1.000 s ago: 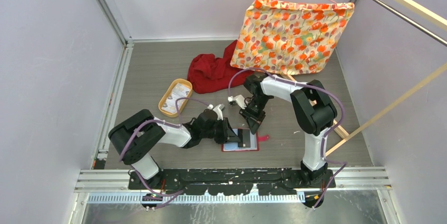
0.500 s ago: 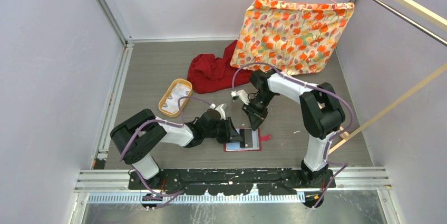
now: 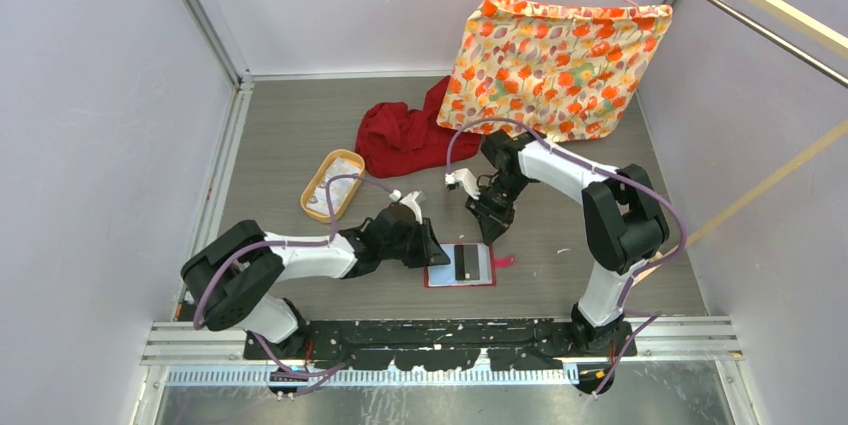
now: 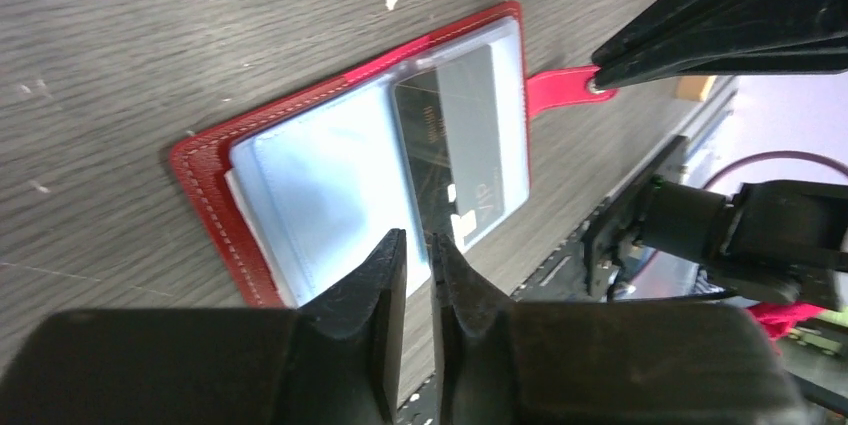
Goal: Put the credit cards into the card holder
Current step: Insert the credit card into the card holder.
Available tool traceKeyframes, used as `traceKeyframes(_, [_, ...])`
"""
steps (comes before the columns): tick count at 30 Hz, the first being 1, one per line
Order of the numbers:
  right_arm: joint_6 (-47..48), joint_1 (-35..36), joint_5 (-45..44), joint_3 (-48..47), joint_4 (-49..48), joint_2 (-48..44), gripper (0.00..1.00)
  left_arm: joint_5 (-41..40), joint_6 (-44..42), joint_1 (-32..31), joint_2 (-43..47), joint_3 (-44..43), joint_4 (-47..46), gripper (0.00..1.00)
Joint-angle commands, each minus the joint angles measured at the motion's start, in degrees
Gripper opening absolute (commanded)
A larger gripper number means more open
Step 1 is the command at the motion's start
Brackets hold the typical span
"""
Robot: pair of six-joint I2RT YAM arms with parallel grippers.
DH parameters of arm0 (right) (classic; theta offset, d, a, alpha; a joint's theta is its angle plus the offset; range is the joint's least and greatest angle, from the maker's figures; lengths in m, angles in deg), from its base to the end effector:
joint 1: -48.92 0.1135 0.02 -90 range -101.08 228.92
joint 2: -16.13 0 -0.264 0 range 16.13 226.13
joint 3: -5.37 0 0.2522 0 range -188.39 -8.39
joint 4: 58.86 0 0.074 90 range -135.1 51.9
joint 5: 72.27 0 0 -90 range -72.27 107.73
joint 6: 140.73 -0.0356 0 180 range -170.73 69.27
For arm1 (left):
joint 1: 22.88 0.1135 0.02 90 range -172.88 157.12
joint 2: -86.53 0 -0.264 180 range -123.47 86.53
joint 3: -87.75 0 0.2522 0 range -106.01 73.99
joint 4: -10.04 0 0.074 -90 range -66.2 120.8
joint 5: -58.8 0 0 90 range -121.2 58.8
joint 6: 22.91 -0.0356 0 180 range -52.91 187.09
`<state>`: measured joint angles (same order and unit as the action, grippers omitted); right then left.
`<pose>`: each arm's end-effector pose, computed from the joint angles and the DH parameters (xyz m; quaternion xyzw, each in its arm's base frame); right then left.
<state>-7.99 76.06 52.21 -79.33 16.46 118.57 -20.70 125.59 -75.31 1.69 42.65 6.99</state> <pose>0.2681 0.1601 0.1913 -0.5403 0.7872 0.2970 0.0149 0.1641 -0.2240 0.1501 -0.0061 0.8909 -0.4144 0.1859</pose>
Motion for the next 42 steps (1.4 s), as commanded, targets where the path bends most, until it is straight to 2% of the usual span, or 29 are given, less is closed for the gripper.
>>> traceKeyframes(1, [0.0,-0.1,-2.2,0.9,-2.3,-1.3,0.09,-2.6,-2.4,-0.2,-0.4,-3.5,6.5,0.11])
traceKeyframes(5, [-1.1,-0.1,-4.3,0.8,-2.5,0.6,0.03,-2.5,-2.7,-0.4,-2.5,-5.2,7.0,0.04])
traceKeyframes(9, [-1.9,-0.1,-4.1,0.2,-2.2,2.1,0.01,-1.7,-2.4,-1.0,-4.8,-6.1,5.6,0.03])
traceKeyframes(24, [-5.7,1.1,-6.4,-0.8,-2.1,8.8,0.01,-0.2,-1.5,-2.0,-11.3,-9.0,1.7,0.01])
traceKeyframes(34, [-5.8,1.7,-4.9,-1.5,-1.4,9.5,0.01,1.3,-0.9,-3.4,-13.6,-11.2,-0.9,0.01])
traceKeyframes(42, [-6.1,1.5,-4.7,-2.1,-1.2,8.2,0.03,0.2,-1.2,-3.6,-12.0,-10.4,-1.6,0.03])
